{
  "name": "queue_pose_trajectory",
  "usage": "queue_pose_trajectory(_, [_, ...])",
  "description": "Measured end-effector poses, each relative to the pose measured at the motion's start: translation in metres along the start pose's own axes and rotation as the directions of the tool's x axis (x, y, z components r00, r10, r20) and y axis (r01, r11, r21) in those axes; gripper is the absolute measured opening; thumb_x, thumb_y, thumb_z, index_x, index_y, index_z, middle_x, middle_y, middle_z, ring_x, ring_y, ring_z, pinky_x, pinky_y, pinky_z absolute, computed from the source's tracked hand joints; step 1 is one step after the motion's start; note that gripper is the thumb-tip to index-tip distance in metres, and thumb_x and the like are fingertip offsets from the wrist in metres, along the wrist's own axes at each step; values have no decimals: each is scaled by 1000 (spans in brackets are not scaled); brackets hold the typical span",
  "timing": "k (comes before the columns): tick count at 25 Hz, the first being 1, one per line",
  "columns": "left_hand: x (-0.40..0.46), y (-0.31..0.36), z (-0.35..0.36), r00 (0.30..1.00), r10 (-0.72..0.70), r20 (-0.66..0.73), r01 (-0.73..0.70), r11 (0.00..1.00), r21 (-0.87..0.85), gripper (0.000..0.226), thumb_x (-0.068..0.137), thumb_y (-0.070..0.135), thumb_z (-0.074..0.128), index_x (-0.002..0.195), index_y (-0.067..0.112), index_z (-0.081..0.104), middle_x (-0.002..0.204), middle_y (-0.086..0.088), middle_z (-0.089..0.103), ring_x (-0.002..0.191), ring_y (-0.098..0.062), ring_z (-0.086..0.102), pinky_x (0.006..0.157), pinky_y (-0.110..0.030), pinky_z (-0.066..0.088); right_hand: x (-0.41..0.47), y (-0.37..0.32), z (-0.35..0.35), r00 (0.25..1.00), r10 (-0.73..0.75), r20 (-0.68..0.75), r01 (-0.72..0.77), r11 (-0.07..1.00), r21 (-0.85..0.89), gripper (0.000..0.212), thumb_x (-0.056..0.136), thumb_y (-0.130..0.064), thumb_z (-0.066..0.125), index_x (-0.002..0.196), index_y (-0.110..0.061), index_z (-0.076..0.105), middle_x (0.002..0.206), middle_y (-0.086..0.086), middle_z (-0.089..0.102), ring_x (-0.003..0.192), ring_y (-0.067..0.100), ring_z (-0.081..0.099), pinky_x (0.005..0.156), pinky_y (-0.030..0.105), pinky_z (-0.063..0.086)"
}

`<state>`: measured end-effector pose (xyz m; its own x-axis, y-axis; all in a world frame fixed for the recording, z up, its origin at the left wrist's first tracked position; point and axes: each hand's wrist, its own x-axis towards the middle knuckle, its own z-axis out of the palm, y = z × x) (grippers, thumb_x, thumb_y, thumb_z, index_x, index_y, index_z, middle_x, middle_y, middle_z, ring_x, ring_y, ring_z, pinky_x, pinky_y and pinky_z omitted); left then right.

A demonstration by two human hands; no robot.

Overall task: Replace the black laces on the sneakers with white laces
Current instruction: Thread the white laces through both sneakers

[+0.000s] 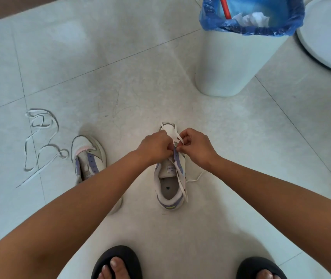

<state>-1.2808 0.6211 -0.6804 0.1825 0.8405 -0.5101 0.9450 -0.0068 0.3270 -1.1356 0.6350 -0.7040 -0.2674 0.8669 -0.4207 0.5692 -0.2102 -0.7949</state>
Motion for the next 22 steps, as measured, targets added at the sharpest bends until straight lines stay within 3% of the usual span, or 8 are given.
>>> queue_pose_trajectory(5, [-2, -4, 16, 990, -48, -132, 31, 992, -125, 19, 85, 21, 60, 97, 19, 75, 105, -9, 58, 98, -25, 55, 83, -40, 48, -2, 6, 2, 997, 46, -63, -38, 993, 116, 35, 80, -7, 72, 108, -15, 54, 88, -7, 56, 78, 10, 59, 64, 12, 45])
queue_pose_trajectory(10, [-2, -4, 22, 981, -73, -178, 47, 988, -146, 19, 84, 20, 61, 97, 18, 75, 104, -11, 57, 97, -27, 54, 82, -39, 46, -4, 3, 14, 988, 79, -132, -59, 987, 149, 30, 78, -2, 72, 96, -15, 52, 77, -9, 55, 63, 3, 53, 54, 5, 42])
queue_pose_trajectory(13, [0, -2, 25, 974, -86, -209, 60, 990, -131, 19, 84, 19, 60, 94, 16, 75, 101, -12, 57, 96, -28, 53, 80, -40, 46, -6, 3, 14, 983, 106, -150, -86, 987, 138, 23, 79, -6, 73, 91, -14, 55, 84, -4, 60, 74, 9, 58, 59, 8, 42])
queue_pose_trajectory(16, [-1, 0, 27, 970, -86, -226, 58, 990, -131, 16, 83, 22, 61, 89, 14, 74, 101, -10, 56, 97, -25, 52, 75, -33, 44, -14, 6, 16, 976, 185, -111, -167, 973, 158, 32, 80, -18, 73, 103, -14, 52, 92, -1, 54, 85, 13, 54, 71, 21, 41])
queue_pose_trajectory(19, [-2, -2, 28, 975, -60, -215, 47, 997, -67, 16, 84, 26, 61, 85, 12, 70, 103, -9, 54, 98, -24, 50, 70, -30, 39, -22, 10, 19, 958, 285, 18, -282, 933, 223, 38, 83, -24, 68, 108, -14, 42, 82, -1, 51, 73, 13, 52, 62, 23, 42])
queue_pose_trajectory(22, [-4, -2, 26, 976, -44, -211, 34, 998, -51, 17, 86, 22, 59, 88, 8, 68, 110, -9, 49, 95, -25, 52, 69, -31, 40, -23, 7, 16, 953, 270, 141, -289, 947, 139, 37, 81, -24, 65, 103, -17, 36, 82, 0, 49, 65, 11, 47, 52, 22, 37])
